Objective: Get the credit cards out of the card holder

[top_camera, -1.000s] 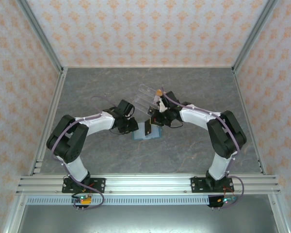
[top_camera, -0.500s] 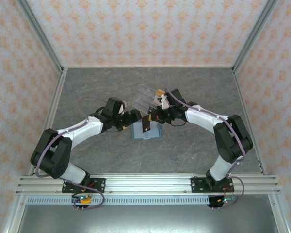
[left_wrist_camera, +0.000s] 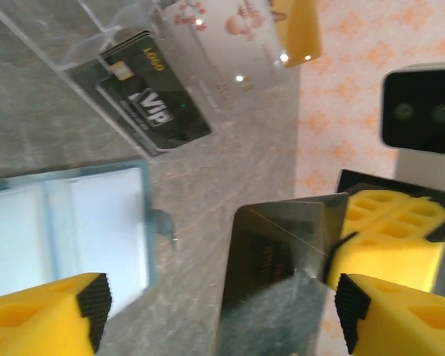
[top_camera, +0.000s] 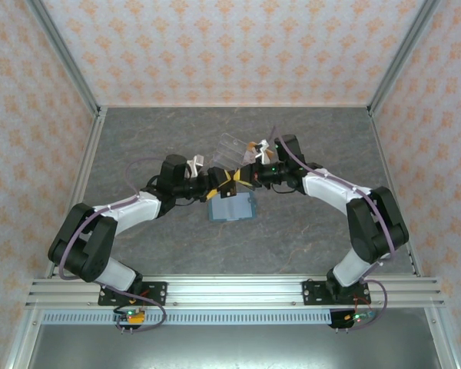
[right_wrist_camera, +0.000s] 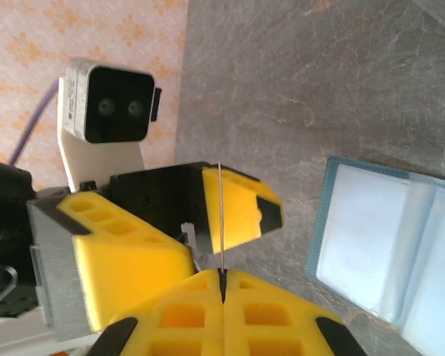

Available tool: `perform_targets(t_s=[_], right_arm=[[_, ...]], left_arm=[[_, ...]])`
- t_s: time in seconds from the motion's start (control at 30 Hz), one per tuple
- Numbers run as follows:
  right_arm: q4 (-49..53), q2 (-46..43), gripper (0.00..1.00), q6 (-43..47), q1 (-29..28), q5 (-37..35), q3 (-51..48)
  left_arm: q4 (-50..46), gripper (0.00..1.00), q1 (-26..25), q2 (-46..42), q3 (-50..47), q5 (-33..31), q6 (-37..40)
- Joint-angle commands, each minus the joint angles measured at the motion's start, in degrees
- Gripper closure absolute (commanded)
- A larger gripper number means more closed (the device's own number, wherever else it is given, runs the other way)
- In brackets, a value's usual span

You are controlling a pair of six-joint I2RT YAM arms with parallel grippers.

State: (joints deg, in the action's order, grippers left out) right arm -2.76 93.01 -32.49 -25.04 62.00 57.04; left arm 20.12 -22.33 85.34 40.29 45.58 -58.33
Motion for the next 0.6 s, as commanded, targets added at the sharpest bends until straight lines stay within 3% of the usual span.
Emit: perform_targets(t_s=[0.0, 0.33, 0.4, 0.57], right_arm=[[-5.68, -0.91, 1.00, -2.88, 0.25, 2.34, -0.62], [-8.81, -0.49, 1.00, -6.79, 0.50, 2.07, -0.48], [-8.84, -0.23, 0.92, -8.07, 0.48, 1.90, -0.15], [-8.26, 0.51, 0.67, -9.60, 0.28, 2.58, 0.19]], left_arm=[[7.51, 0.37, 0.44, -0.61, -0.91, 2.75, -2.37], [8.26, 0.89, 0.44, -3.41, -1.12, 3.08, -1.99], [7.59, 1.00, 0.44, -4.24, -0.93, 2.61, -1.79], [7.27, 1.00, 0.38, -5.71, -0.98, 0.53, -3.16]])
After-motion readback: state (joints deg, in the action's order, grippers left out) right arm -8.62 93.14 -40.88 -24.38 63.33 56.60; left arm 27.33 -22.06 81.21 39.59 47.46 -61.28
